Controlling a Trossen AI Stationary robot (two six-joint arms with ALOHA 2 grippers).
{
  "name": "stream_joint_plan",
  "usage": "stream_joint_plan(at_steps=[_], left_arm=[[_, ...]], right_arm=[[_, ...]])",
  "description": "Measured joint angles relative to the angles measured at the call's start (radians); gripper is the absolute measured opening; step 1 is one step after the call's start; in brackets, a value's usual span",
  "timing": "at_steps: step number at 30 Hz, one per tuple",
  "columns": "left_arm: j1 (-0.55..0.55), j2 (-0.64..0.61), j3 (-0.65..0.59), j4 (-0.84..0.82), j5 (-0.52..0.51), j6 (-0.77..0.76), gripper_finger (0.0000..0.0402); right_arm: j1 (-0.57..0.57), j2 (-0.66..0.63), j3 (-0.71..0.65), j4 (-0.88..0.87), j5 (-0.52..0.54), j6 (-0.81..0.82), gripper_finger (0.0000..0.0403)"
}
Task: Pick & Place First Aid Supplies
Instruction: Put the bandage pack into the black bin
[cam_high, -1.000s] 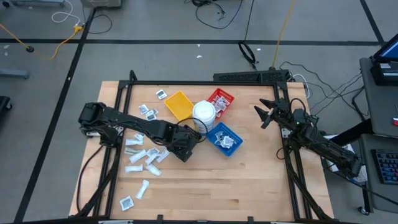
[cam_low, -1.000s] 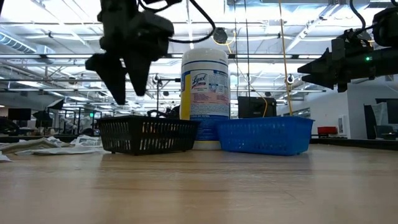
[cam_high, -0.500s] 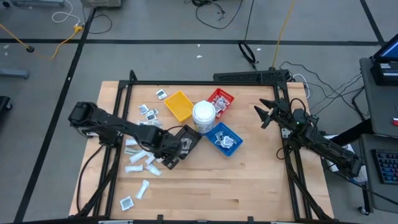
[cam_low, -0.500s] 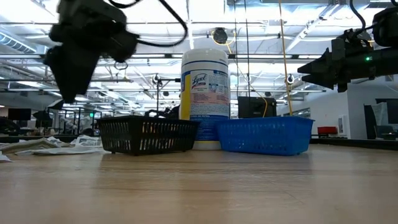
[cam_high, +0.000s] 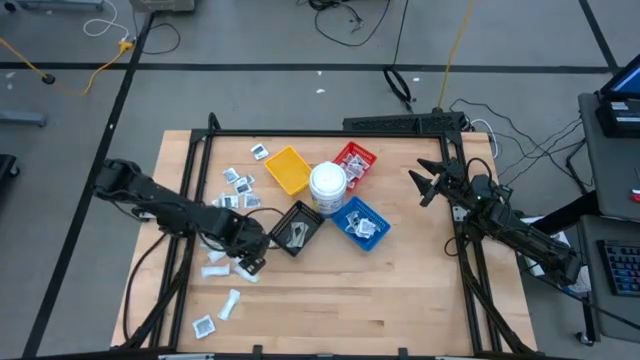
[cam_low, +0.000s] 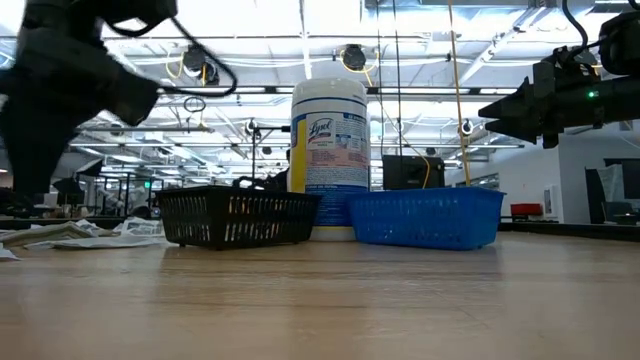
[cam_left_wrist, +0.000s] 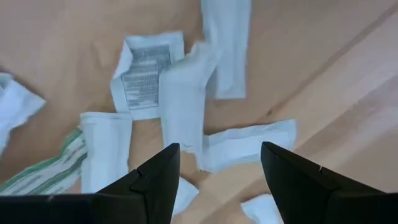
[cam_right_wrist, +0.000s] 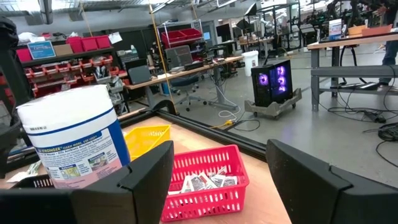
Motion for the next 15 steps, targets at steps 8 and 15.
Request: stream_joint_plan(at_steps=[8,15], left_arm=[[-0.055,0.024,-0.088,0.077,-0.02,-0.059,0.0227],[-0.06,0.059,-0.124,0.135,-0.066,-0.086,0.0227]], right_arm=[[0.0,0.0,0.0,0.0,0.0,0.0,0.0254],[0.0,0.0,0.0,0.0,0.0,0.0,0.0254]])
